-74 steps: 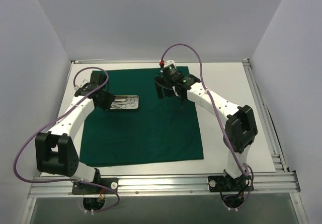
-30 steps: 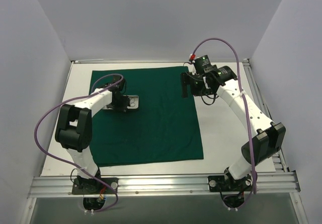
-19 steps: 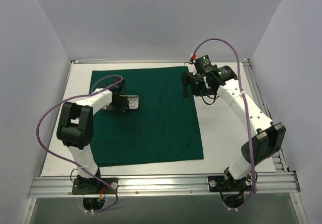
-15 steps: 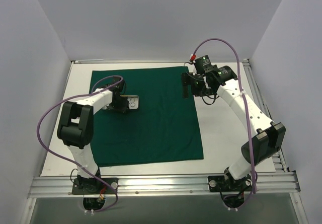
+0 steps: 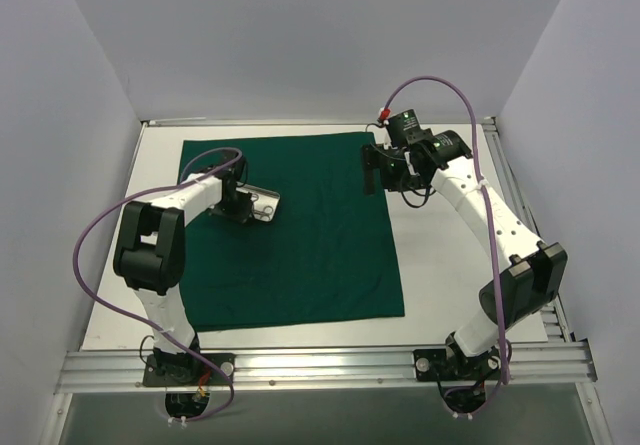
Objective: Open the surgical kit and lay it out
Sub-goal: Pick up the container from the surgical kit, then place the container in the surgical kit.
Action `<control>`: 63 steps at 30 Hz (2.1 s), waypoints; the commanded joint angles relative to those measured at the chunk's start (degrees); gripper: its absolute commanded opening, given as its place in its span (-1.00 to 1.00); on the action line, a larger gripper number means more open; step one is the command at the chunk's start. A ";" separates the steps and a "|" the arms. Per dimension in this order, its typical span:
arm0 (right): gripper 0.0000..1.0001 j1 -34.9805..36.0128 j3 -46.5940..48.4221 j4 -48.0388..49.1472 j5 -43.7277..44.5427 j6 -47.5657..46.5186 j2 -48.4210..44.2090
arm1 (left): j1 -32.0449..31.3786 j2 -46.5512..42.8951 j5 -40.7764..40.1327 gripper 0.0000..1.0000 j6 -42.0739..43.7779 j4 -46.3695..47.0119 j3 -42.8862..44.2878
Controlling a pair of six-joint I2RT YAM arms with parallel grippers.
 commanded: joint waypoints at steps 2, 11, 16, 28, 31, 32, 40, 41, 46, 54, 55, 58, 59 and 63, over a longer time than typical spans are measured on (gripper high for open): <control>0.62 -0.41 0.85 -1.24 -0.20 -0.35 0.93 | 1.38 -0.50 -2.31 -0.95 2.60 -2.52 5.23; 0.62 -0.58 1.73 -0.18 -1.43 -1.23 2.51 | 2.44 0.38 -3.72 -0.95 11.47 -6.83 11.47; 0.62 -0.84 2.09 0.26 -1.96 -1.84 3.22 | 3.32 1.52 -3.36 -0.95 19.20 -7.53 13.58; 0.62 -1.46 3.67 0.70 -2.84 -2.46 4.98 | 8.06 1.88 -6.70 -0.95 46.09 -5.78 17.01; 0.62 -1.72 3.75 0.61 -2.93 -2.46 5.15 | 9.55 2.49 -7.67 -0.95 53.03 -5.25 18.06; 0.62 -1.72 3.76 0.52 -2.93 -2.46 5.15 | 10.34 2.58 -7.67 -0.95 54.62 -4.81 18.24; 0.62 -2.86 3.49 -0.01 -2.75 -2.72 5.59 | 13.86 4.42 1.11 -0.95 76.94 -0.94 21.48; 0.62 -3.04 3.58 -0.09 -2.93 -2.63 5.68 | 14.04 4.95 1.81 -0.95 78.70 -1.46 22.19; 0.62 -3.30 4.37 -0.62 -3.19 -2.63 6.91 | 17.28 8.64 5.95 -0.95 87.33 -5.32 26.06; 0.62 -3.83 6.13 -2.46 -3.81 -2.46 9.98 | 22.03 13.56 8.06 -0.95 96.99 -9.73 33.96; 0.62 -3.92 6.39 -2.64 -3.72 -2.37 10.25 | 22.65 14.00 8.23 -0.95 97.34 -10.51 34.67; 0.62 -3.92 7.62 -3.61 -3.46 -2.20 11.30 | 24.23 16.11 8.41 -0.95 98.93 -11.75 37.74; 0.62 -3.92 7.88 -3.87 -3.46 -2.02 11.48 | 24.93 16.46 8.59 -0.95 98.93 -11.75 38.28; 0.62 -3.92 8.85 -4.31 -3.19 -1.67 12.88 | 25.29 18.83 10.87 -0.95 98.23 -11.84 40.39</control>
